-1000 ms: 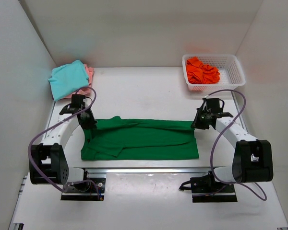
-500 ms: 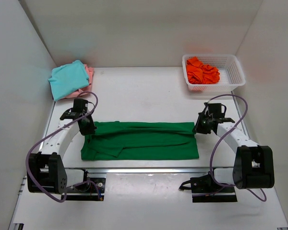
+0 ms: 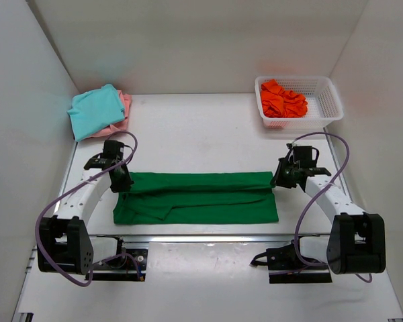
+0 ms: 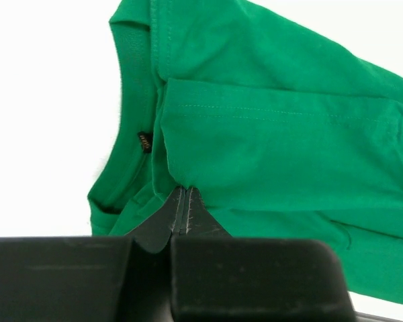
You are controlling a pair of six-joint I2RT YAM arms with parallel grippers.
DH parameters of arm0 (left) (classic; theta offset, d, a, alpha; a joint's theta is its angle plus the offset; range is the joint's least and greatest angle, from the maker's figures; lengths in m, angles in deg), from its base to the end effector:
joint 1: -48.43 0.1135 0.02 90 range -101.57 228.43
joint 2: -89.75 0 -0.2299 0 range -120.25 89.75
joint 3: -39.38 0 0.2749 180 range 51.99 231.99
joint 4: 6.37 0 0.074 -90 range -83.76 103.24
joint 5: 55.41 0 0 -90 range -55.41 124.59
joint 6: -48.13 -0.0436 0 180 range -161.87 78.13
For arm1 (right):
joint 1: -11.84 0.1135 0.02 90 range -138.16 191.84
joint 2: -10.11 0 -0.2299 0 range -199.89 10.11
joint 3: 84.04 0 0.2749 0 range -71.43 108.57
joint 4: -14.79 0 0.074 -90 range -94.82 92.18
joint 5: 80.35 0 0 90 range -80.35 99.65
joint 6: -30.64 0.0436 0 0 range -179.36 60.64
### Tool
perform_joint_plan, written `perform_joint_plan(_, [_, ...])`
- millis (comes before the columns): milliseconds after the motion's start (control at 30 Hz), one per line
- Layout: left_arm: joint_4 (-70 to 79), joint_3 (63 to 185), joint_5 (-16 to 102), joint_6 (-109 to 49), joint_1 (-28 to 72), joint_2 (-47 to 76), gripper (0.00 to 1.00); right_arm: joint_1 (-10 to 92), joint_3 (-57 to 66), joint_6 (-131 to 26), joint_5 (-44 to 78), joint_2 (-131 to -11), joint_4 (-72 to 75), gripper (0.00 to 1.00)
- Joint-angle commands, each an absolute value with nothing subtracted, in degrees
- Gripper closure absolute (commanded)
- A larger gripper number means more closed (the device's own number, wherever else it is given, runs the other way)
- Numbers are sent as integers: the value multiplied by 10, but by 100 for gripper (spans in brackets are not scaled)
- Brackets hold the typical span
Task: Fold and stack the t-shirts
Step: Fold the other side of the tshirt into a rectangle, then rotate the tshirt 90 degrees
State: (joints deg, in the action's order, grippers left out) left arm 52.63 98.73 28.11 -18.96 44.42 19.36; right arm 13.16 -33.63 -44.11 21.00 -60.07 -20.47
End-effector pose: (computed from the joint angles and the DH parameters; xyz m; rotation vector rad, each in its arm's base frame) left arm 0.2524 -0.0128 0.1671 -0.4832 2.7345 0.0391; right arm 0.2674 0.0147 0.1411 0.2293 2.5328 0.3653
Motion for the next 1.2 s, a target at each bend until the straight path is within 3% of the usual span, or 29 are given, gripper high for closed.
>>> perform_joint_plan(0, [538,988,247,-188,444,213,100,128,-350,-451,200,-582,-204,99])
perform_joint_plan(467, [547,978,230,-167,462,213,98,138,-381,-450,207,-559,-217,100])
perform_joint_plan(500, [550,980,224,-162,465,212,88,137,-379,-447,199,-556,-225,96])
perform_joint_plan(533, [554,980,224,-155,465,211,66,137,-379,-442,190,-549,-236,90])
perform_joint_plan(567, [556,989,218,-147,467,212,56,132,-378,-430,184,-541,-246,79])
perform_joint_plan(633, [563,1001,216,-138,465,213,52,122,-383,-423,181,-518,-253,69])
perform_joint_plan(700, [567,1016,221,-135,459,213,49,119,-379,-417,176,-498,-257,54])
perform_joint_plan(767, [569,1025,230,-129,458,212,48,120,-369,-418,177,-492,-253,51])
perform_joint_plan(833, [564,1037,242,-131,453,208,54,129,-351,-423,176,-496,-251,56])
perform_joint_plan(900, [554,1038,272,-136,444,208,60,139,-343,-420,178,-508,-235,72])
perform_joint_plan(933, [548,1037,282,-134,442,200,62,142,-338,-424,187,-511,-216,75])
perform_joint_plan(1033, [520,1011,329,-123,442,190,63,142,-323,-421,205,-556,-184,91])
perform_joint_plan(1167, [467,980,344,-92,421,166,63,163,-288,-436,226,-615,-164,100])
